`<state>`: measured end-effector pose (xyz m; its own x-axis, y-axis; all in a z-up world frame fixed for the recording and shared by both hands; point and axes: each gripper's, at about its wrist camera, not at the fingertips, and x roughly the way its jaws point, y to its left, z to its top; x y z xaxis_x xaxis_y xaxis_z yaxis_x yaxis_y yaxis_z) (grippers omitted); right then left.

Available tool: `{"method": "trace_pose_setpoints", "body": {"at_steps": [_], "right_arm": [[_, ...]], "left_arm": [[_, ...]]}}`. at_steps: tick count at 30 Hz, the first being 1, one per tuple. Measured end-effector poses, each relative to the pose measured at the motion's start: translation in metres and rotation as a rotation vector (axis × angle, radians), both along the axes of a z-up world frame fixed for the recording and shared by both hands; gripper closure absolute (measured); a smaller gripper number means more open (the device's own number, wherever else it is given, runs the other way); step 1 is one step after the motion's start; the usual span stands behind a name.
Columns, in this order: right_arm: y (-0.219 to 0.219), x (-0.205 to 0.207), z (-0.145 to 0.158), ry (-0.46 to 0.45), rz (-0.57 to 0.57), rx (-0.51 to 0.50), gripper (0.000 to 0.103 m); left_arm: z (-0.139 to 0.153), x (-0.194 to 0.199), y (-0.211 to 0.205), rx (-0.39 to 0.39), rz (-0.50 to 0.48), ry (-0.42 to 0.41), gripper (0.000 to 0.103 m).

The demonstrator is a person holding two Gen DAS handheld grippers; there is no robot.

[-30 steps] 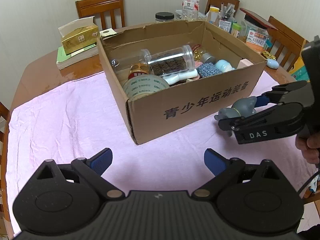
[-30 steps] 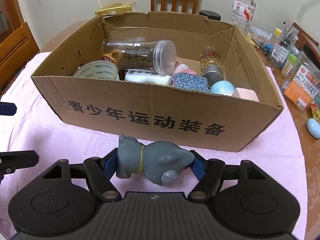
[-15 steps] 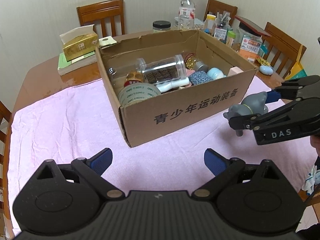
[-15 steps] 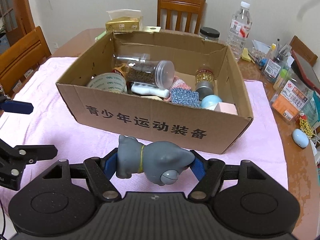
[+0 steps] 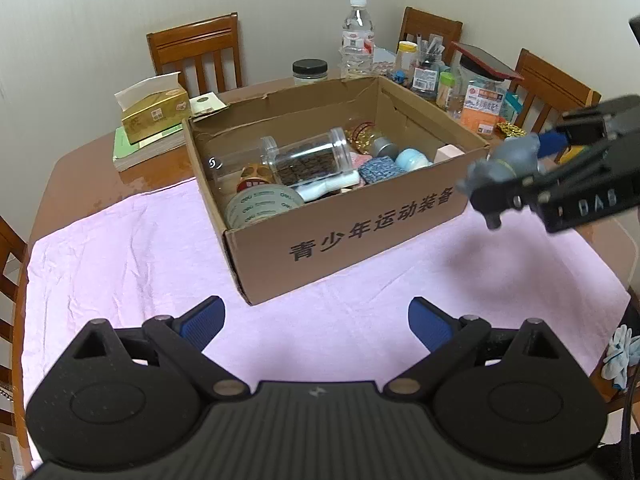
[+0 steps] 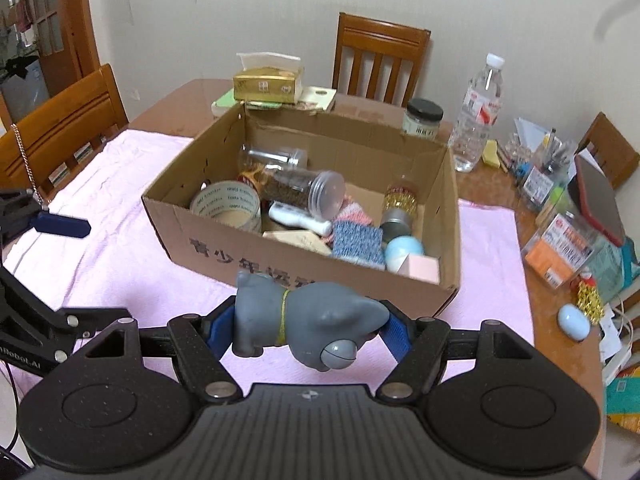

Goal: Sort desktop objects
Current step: 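Lift the grey cat toy and lower it into the cardboard box with the right tool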

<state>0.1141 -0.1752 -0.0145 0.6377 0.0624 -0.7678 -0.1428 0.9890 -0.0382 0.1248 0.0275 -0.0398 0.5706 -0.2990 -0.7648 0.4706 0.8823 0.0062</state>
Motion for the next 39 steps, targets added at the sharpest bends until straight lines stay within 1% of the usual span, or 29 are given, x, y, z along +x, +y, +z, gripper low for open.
{"method": "trace_pose_setpoints", "body": {"at_steps": [10,20,25,31,39], "right_arm": [[-0.005,0.016,0.02,-0.038,0.046,-0.034,0.026],[-0.017,0.062,0.024,-0.032,0.085,-0.044,0.026],[-0.027,0.093,0.023,-0.022,0.09,-0.042,0.026],[-0.035,0.127,0.015,-0.005,0.116,-0.076,0.026],[-0.04,0.159,0.002,0.031,0.163,-0.114,0.026]], "left_arm": [[0.002,-0.007,-0.004,0.007,0.0,-0.004,0.005],[0.001,-0.003,-0.002,0.022,0.035,0.008,0.005],[-0.001,0.002,-0.004,0.031,0.054,0.017,0.005],[-0.004,0.008,-0.008,0.044,0.071,0.026,0.005],[-0.007,0.015,-0.014,0.06,0.093,0.03,0.005]]}}
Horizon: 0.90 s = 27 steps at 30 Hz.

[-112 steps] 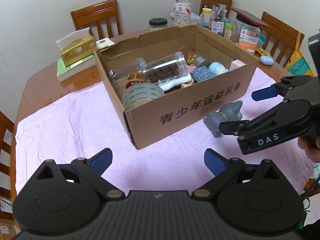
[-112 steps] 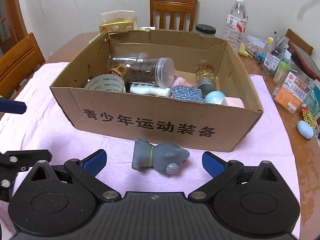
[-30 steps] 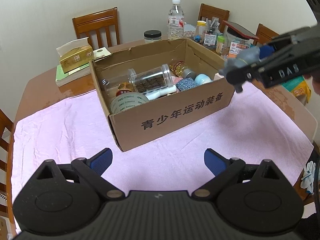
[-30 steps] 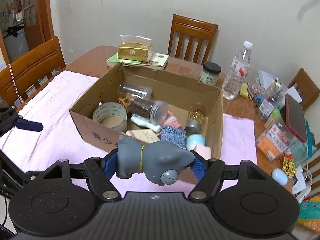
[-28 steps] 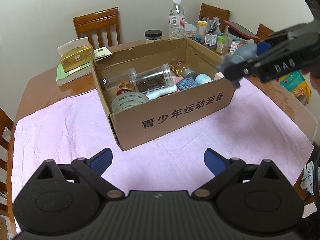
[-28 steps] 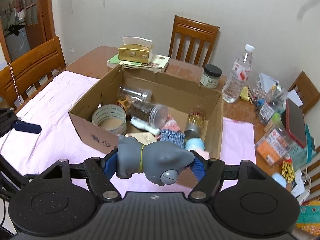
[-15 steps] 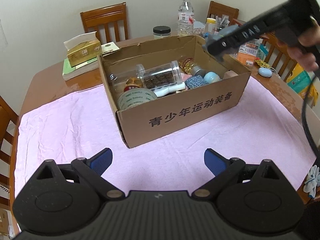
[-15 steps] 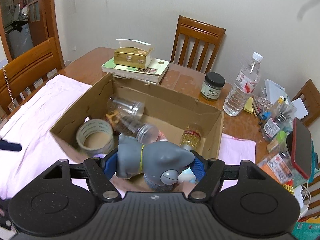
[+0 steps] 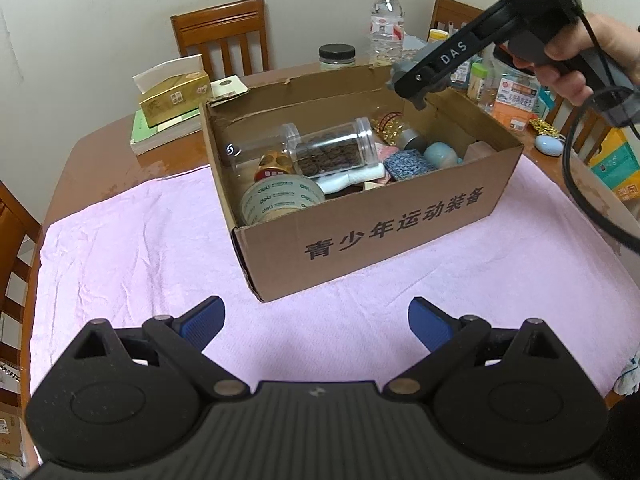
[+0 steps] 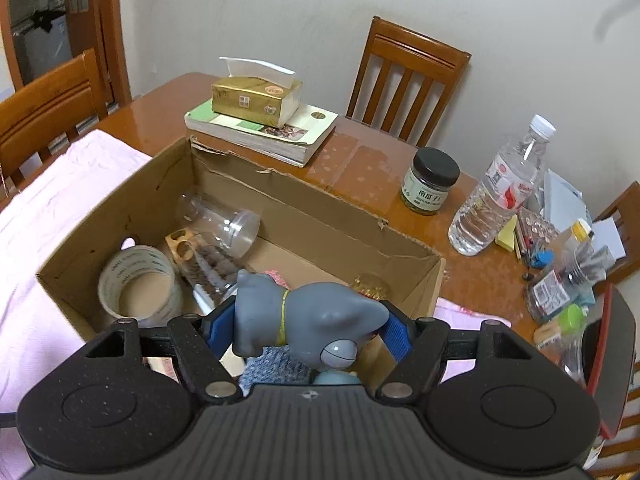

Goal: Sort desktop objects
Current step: 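Lift the grey cat toy and lower it into the cardboard box with the right tool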

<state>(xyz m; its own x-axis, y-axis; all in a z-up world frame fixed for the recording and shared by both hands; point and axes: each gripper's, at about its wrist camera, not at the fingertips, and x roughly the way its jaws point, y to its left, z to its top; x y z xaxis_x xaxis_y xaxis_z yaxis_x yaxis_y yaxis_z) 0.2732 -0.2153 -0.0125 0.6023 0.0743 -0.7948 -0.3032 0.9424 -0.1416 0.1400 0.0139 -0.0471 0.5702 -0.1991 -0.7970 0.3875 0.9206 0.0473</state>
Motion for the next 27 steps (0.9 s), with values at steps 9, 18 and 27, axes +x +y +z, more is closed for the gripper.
{"method": "trace_pose_setpoints", "body": {"at_steps": [9,18,27], "right_arm": [[0.001,0.026,-0.008,-0.017,0.054,-0.066,0.026],[-0.01,0.028,-0.008,-0.034,0.014,-0.027,0.017],[-0.021,0.011,-0.001,0.002,-0.058,0.051,0.001]], "left_arm": [[-0.002,0.004,-0.002,0.016,0.02,0.002,0.005],[-0.003,0.005,-0.003,0.025,0.03,-0.002,0.005],[0.0,0.002,-0.003,0.026,0.025,-0.029,0.005]]}}
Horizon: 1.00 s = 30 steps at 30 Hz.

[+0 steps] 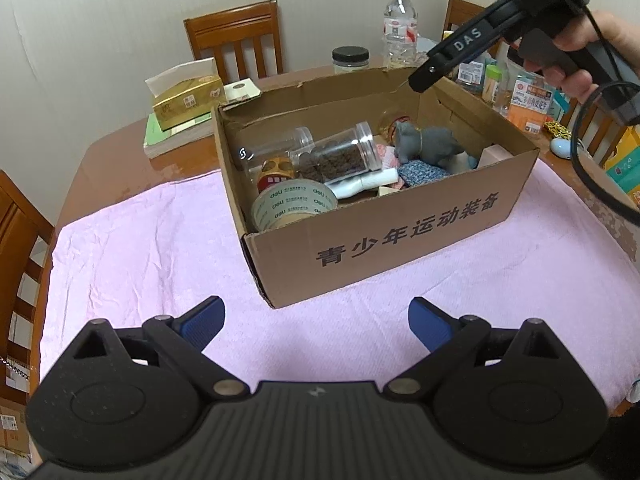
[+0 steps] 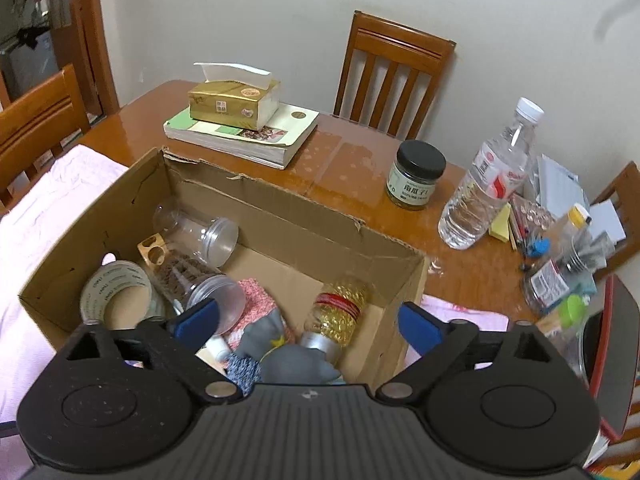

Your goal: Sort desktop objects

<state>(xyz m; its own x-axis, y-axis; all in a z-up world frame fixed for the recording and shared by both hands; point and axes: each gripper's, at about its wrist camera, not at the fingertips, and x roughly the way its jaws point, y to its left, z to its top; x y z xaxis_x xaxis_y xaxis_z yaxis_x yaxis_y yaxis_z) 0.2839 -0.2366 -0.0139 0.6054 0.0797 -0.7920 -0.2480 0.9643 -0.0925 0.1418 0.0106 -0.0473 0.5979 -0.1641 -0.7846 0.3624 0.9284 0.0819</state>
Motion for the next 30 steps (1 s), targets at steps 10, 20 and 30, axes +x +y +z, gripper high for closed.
{"method": "trace_pose_setpoints", "body": {"at_steps": [10,20,30], "right_arm": [[0.003,-0.035,0.012,0.094,-0.072,0.079,0.0],[0.006,-0.084,0.015,0.208,-0.19,0.166,0.0],[0.017,-0.125,0.027,0.222,-0.285,0.194,0.0]], "left_arm": [[0.007,-0.005,0.0,-0.014,0.016,-0.007,0.005],[0.021,-0.003,0.007,-0.048,0.058,-0.012,0.005],[0.041,-0.003,0.004,-0.077,0.077,-0.021,0.005]]}}
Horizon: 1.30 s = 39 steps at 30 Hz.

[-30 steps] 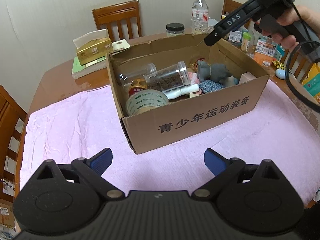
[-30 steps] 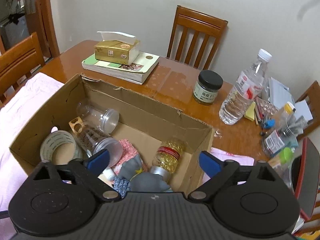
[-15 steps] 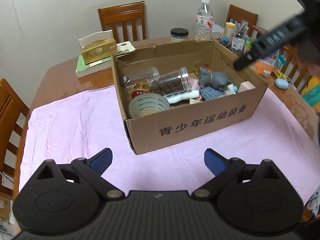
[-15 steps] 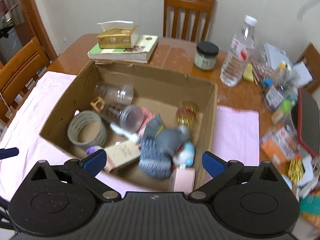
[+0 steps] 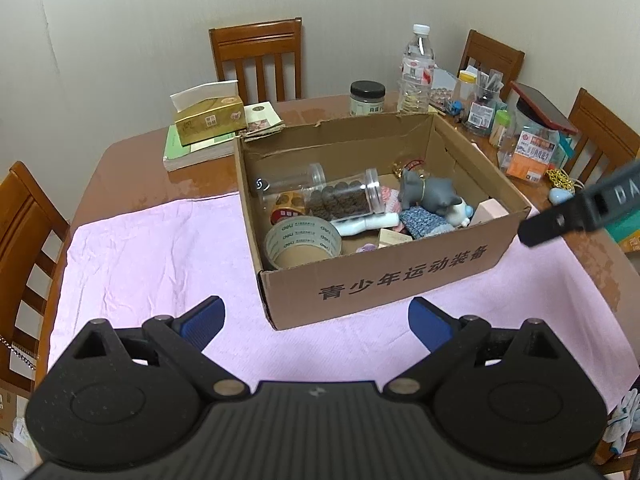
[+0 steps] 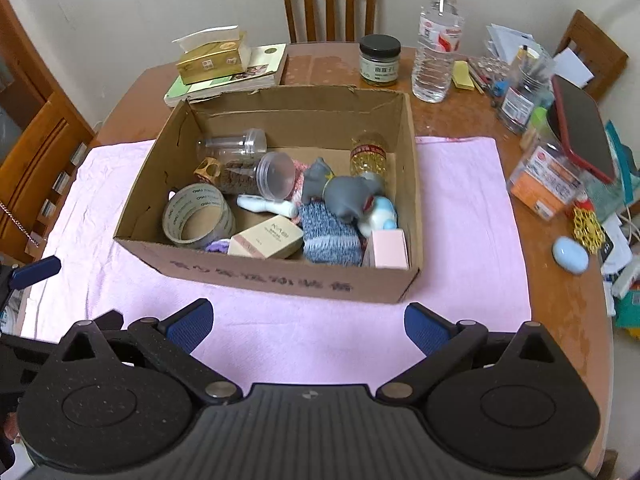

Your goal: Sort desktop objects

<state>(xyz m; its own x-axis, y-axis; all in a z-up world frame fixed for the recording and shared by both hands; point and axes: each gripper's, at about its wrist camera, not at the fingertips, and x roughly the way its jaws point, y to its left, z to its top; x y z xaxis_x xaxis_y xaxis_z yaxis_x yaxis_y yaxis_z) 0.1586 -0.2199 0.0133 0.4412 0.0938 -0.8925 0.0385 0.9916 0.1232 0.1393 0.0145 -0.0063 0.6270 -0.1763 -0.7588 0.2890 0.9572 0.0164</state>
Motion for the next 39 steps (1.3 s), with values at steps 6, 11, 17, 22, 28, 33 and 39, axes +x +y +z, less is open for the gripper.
{"method": "trace_pose_setpoints", "body": {"at_steps": [6,11,17,22,28,33,39], "right_arm": [[-0.001,-0.017,0.0,0.022,-0.086,0.062,0.0],[0.004,-0.027,0.0,0.033,-0.107,0.056,0.0],[0.008,-0.035,0.002,0.03,-0.112,0.068,0.0],[0.013,-0.039,0.001,0.026,-0.1,0.066,0.0],[0.016,-0.039,-0.001,0.039,-0.083,0.069,0.0],[0.017,-0.037,-0.003,0.049,-0.075,0.063,0.0],[0.016,-0.035,-0.003,0.05,-0.056,0.063,0.0]], "left_arm": [[0.008,-0.001,-0.002,-0.02,0.01,0.018,0.005],[0.012,0.001,-0.001,-0.055,0.037,0.071,0.005],[0.016,0.003,0.0,-0.08,0.068,0.125,0.005],[0.016,0.004,-0.001,-0.085,0.082,0.152,0.005],[0.015,0.006,-0.005,-0.071,0.081,0.164,0.005],[0.015,0.007,-0.007,-0.067,0.094,0.183,0.005],[0.016,0.007,-0.011,-0.058,0.106,0.187,0.005]]}}
